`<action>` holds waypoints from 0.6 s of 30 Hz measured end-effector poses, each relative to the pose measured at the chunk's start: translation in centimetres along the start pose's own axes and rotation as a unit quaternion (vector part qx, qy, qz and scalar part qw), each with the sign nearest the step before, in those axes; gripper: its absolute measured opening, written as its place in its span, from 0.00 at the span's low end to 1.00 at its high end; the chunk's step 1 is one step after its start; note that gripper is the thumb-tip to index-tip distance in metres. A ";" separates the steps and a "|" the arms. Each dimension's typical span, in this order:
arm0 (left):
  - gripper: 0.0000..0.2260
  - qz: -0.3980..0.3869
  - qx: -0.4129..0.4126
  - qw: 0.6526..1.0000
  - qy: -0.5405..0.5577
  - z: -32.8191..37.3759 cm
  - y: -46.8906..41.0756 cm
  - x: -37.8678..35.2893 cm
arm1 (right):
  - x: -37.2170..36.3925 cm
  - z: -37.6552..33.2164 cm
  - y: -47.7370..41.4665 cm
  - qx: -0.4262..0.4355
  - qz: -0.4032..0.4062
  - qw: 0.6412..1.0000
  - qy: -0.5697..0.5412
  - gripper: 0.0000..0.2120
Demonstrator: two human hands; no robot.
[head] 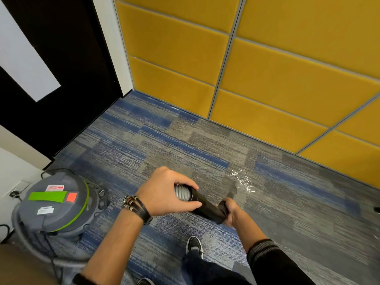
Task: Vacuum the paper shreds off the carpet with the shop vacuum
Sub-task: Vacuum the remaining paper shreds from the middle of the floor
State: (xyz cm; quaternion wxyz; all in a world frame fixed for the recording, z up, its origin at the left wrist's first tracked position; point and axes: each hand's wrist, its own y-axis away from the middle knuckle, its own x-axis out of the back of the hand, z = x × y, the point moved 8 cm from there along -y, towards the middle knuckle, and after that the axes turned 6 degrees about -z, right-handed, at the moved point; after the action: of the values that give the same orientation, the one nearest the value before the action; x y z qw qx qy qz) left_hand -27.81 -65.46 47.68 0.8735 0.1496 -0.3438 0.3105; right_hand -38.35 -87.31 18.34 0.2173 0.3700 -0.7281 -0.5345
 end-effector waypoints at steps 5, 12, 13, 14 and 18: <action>0.17 0.011 -0.044 0.998 0.033 1.8 -1.3 0.5 | -3.5 -3.1 0.1 0.019 -0.042 0.999 0.019 0.13; 0.16 -0.024 0.010 0.997 0.074 -1.0 -1.6 -0.2 | -0.7 -1.0 -0.5 -0.008 -0.031 0.998 -0.045 0.12; 0.15 -0.033 0.013 0.996 0.077 -1.1 -1.5 -0.9 | 0.2 -0.4 -0.7 -0.013 -0.023 0.998 -0.055 0.13; 0.15 -0.040 0.010 0.996 0.077 -0.9 -1.4 -1.5 | 0.9 0.2 -0.7 -0.019 -0.019 0.998 -0.065 0.13; 0.16 -0.006 -0.014 0.999 0.028 0.4 -1.3 -1.3 | 0.2 0.2 -0.9 -0.022 -0.018 0.998 -0.063 0.16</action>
State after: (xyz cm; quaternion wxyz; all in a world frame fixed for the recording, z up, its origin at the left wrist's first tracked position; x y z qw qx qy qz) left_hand -27.92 -67.23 46.95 0.8867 0.1303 -0.3225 0.3044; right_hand -38.34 -87.52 17.43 0.1691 0.3436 -0.7214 -0.5770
